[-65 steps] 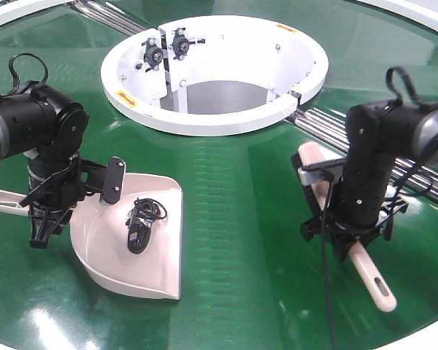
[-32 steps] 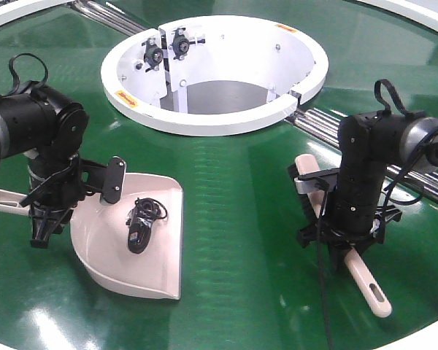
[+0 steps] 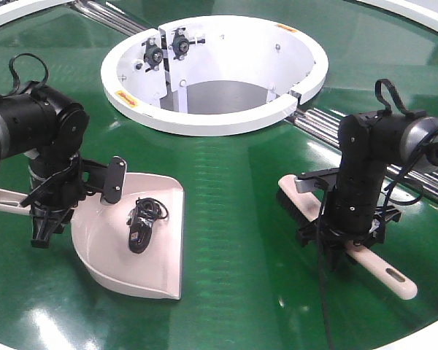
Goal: Clean and inspect green conveyor with broom and dustpan
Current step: 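Carry the brush back and lower it onto the belt with the right gripper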
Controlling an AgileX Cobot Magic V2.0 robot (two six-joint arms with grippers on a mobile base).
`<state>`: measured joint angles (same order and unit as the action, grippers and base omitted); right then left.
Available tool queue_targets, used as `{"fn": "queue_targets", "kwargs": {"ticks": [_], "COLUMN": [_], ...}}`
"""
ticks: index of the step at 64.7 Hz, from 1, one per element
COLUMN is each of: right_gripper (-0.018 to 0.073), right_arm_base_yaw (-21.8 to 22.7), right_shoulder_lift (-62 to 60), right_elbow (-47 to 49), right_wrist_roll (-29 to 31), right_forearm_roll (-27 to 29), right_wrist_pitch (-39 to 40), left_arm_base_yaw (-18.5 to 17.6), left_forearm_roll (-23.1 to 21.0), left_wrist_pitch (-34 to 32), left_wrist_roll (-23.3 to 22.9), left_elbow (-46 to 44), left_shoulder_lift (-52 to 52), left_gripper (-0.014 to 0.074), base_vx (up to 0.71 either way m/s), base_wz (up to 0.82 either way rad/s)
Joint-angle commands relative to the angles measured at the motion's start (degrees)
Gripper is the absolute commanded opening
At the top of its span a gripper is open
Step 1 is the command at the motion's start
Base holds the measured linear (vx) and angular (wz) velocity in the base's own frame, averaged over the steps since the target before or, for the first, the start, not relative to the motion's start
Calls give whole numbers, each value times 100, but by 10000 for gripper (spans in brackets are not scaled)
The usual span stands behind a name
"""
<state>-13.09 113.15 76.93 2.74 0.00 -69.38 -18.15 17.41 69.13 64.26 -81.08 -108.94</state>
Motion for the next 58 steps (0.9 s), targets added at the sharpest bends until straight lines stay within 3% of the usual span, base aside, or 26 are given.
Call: {"fn": "queue_targets", "kwargs": {"ticks": [1, 25, 41, 58], "right_gripper": [314, 314, 314, 314], "right_arm_base_yaw": [39, 39, 39, 39], "right_shoulder_lift": [-290, -295, -295, -416], "right_elbow": [119, 119, 119, 119], "right_wrist_roll": [38, 51, 51, 123], "right_forearm_roll": [0, 0, 0, 0], "right_wrist_pitch": [-461, -461, -461, -395], "left_arm_base_yaw": [-58, -58, -58, -58], "left_forearm_roll": [-35, -274, -391, -385], "left_wrist_pitch": [-43, 114, 174, 210], "left_wrist_roll": [-18, -18, -25, -328], "left_elbow": [-140, -140, -140, -140], "left_shoulder_lift": [315, 315, 315, 315], "left_gripper": [-4, 80, 230, 409], "base_vx": [0, 0, 0, 0], "base_wz": [0, 0, 0, 0]}}
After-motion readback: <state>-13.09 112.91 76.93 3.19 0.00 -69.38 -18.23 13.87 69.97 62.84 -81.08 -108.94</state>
